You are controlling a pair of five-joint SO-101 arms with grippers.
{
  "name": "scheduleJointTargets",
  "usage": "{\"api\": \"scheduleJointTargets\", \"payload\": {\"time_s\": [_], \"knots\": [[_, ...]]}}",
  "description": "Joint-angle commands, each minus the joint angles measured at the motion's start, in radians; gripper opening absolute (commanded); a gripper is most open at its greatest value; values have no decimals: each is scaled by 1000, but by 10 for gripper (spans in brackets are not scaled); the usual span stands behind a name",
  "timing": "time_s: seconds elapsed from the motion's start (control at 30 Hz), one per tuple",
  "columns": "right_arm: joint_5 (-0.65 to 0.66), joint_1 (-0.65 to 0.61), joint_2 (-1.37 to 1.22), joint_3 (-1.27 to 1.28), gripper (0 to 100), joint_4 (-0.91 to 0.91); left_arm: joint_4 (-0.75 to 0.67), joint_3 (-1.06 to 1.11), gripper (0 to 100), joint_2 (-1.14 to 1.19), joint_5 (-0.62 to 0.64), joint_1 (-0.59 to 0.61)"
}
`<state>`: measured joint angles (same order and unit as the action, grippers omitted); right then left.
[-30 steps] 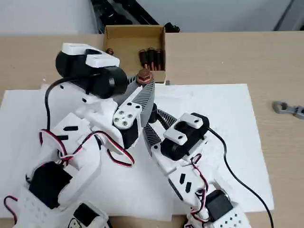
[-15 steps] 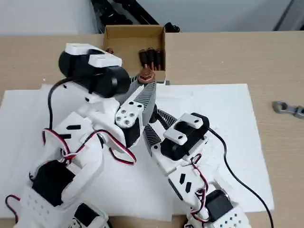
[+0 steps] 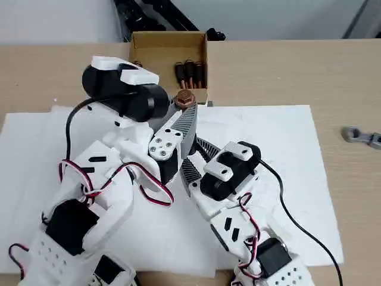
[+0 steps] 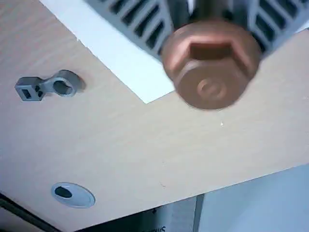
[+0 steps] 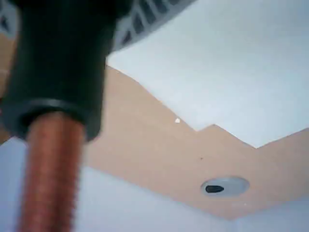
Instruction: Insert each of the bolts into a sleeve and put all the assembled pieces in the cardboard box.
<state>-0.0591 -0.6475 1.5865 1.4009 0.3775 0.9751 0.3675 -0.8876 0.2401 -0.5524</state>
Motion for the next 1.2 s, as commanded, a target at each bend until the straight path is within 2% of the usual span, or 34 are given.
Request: {"api": "scheduleJointTargets", "payload": {"time_s": [0.0, 0.3, 0.6, 1.0, 1.17], "knots": [[-3, -7, 4, -14, 4, -24, -64, 15, 6, -2, 5, -5], [-3, -7, 4, -14, 4, -22, -132, 88, 6, -5, 9, 38], [-3, -7, 4, -14, 4, -25, -57, 85, 6, -5, 14, 11], [-3, -2, 4, -15, 4, -27, -52, 81, 10, -5, 51, 15], [-126, 33, -7, -74, 4, 28, 6, 65, 87, -3, 57, 11]]}}
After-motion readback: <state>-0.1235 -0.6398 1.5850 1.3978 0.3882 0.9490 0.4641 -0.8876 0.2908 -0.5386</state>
